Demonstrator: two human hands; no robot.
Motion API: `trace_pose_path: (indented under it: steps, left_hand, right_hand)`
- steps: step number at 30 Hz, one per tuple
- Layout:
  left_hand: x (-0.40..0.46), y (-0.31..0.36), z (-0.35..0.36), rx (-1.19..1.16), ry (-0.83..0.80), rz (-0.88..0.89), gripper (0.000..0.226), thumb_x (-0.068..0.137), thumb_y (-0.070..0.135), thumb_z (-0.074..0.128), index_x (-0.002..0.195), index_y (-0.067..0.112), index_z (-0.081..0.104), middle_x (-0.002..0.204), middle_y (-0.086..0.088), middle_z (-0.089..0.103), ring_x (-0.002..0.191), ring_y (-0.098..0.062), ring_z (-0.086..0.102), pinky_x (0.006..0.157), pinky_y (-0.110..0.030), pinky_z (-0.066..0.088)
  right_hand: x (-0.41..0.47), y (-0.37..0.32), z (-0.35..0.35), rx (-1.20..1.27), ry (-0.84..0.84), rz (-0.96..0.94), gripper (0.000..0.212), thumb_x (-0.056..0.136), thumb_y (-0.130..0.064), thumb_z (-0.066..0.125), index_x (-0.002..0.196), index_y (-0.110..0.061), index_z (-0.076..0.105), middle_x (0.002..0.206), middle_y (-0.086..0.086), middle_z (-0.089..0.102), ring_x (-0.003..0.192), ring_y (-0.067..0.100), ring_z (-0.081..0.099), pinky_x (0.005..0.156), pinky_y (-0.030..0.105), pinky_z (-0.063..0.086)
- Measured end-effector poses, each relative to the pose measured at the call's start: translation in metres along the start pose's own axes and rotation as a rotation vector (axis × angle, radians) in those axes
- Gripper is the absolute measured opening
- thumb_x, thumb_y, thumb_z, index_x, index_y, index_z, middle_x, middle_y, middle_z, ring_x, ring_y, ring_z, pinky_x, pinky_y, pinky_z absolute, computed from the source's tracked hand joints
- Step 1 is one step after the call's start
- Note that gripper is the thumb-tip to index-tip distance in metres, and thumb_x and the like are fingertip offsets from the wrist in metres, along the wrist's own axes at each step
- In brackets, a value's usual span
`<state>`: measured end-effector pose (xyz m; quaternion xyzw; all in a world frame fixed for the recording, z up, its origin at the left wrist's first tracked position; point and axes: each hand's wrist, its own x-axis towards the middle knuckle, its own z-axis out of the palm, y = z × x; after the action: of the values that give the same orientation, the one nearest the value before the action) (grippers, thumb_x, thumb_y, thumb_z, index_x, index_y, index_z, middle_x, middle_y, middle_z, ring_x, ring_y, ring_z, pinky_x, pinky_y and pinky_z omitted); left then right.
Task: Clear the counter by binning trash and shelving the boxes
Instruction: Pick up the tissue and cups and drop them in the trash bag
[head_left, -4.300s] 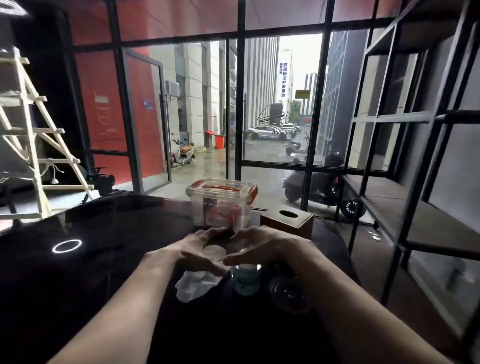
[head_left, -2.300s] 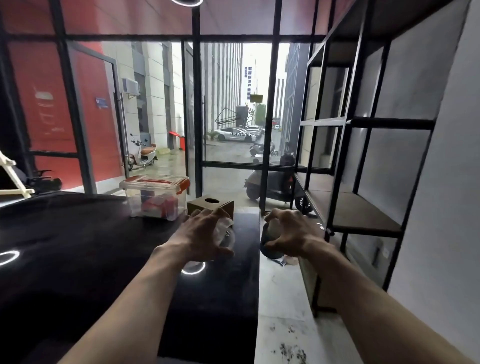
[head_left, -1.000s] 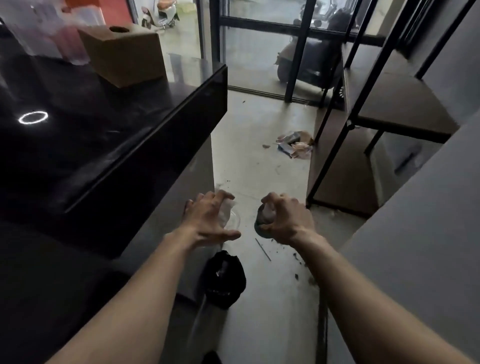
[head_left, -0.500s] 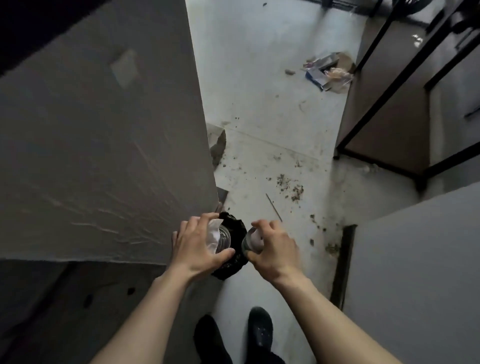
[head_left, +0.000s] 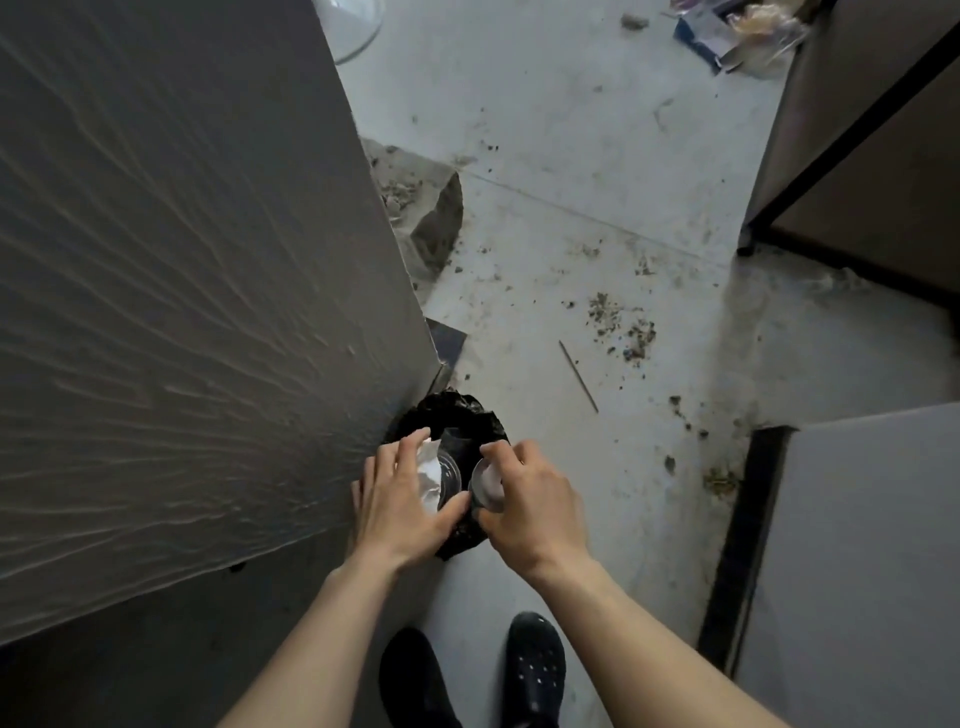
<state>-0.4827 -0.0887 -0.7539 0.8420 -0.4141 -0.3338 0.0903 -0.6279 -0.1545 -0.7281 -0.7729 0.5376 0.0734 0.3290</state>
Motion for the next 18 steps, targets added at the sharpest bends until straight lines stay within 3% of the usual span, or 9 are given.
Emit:
trace_pose_path:
  steps: [4,7,13,18]
  left_hand:
    - [0.026,-0.018,0.012,0.032,-0.109,0.013,0.105,0.079,0.057,0.073,0.161,0.035,0.011,0.167,-0.005,0.020,0.154,-0.029,0.026,0.121,-0.050,0.028]
    - [0.023,-0.030,0.010,0.017,-0.186,0.003,0.106,0.081,0.058,0.072,0.162,0.033,0.008,0.171,-0.006,0.009,0.158,-0.029,0.017,0.124,-0.047,0.024]
    - [-0.006,-0.011,-0.025,0.130,-0.180,0.052,0.096,0.086,0.064,0.060,0.162,0.031,0.013,0.170,-0.003,0.020,0.155,-0.025,0.026,0.125,-0.042,0.025]
    - [-0.033,0.048,-0.087,0.212,-0.147,0.165,0.088,0.089,0.066,0.055,0.161,0.029,0.021,0.169,-0.003,0.025,0.156,-0.022,0.025,0.127,-0.039,0.020]
  right_hand:
    - [0.024,0.009,0.027,0.097,-0.104,-0.047,0.081,0.085,-0.027,0.071,0.155,-0.029,0.030,0.146,-0.001,0.046,0.127,0.027,0.053,0.097,0.040,0.051]
    - [0.023,0.018,0.030,0.117,-0.185,-0.025,0.085,0.087,-0.029,0.069,0.158,-0.027,0.022,0.152,-0.002,0.041,0.134,0.025,0.048,0.103,0.040,0.047]
    - [-0.011,0.032,-0.014,0.036,-0.185,0.030,0.073,0.094,-0.034,0.059,0.157,-0.029,0.023,0.146,-0.004,0.044,0.125,0.022,0.052,0.094,0.038,0.051]
    - [-0.039,0.013,-0.087,0.015,-0.143,0.025,0.067,0.093,-0.035,0.059,0.152,-0.030,0.029,0.144,-0.001,0.046,0.129,0.025,0.049,0.099,0.042,0.050]
